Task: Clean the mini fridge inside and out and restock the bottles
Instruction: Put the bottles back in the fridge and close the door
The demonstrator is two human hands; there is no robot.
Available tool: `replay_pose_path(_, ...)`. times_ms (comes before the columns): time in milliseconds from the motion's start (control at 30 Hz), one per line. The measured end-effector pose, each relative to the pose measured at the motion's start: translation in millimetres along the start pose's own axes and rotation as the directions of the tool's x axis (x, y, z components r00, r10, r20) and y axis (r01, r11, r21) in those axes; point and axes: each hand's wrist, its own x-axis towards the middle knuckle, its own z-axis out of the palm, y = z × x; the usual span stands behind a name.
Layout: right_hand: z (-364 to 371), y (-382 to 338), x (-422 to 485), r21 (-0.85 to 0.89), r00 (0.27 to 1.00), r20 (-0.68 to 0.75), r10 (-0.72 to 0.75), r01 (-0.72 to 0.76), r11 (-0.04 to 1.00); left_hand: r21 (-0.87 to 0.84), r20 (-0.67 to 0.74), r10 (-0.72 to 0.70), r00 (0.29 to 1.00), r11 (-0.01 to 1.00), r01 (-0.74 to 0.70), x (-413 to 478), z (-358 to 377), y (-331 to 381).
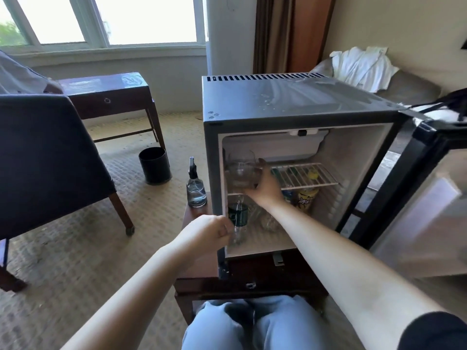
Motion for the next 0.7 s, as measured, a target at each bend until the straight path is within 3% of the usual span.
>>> replay_pose_path(100,-37.5,12.9,-35.1,-0.179,0.999,-0.024,-0.038,0.034,0.983,-0.034,0.016,0.025,1.000,0.999,-0.025,8.6,2.7,20.8)
replay_pose_path(267,-132.7,54.8,-100.9,-0.350,0.953,-0.214,-0.216,0.132,0.927,-0.058,0.016,0.164,0.986,0.985,-0.163,23.8,15.2,83.6)
replay_pose_path(367,-200.9,77.3,-140.2,-0.429,0.850,-0.433,-0.300,0.098,0.898,-0.064,0.032,0.267,0.963,0.962,-0.264,27.1,26.1,128.3)
replay_pose_path(467,-264.3,93.0,-165.0,-0.501,0.735,-0.597,-0.320,-0.031,0.865,-0.065,0.047,0.358,0.932,0.933,-0.355,29.0,36.8,163.8)
replay_pose_path(533,-297.4,102.2,-171.1,-0.508,0.784,-0.585,-0.207,-0.156,0.847,-0.054,0.059,0.401,0.914,0.916,-0.398,30.0,41.6,180.1)
replay_pose_path(600,-316.9,112.2,-171.5,-0.553,0.884,-0.467,-0.029,-0.266,0.789,-0.061,0.062,0.414,0.908,0.910,-0.410,30.3,43.3,190.1)
replay_pose_path(700,-327.6,120.2,-167.8,-0.607,0.936,-0.328,0.126,-0.312,0.731,-0.049,0.064,0.415,0.908,0.910,-0.412,28.5,40.0,195.9)
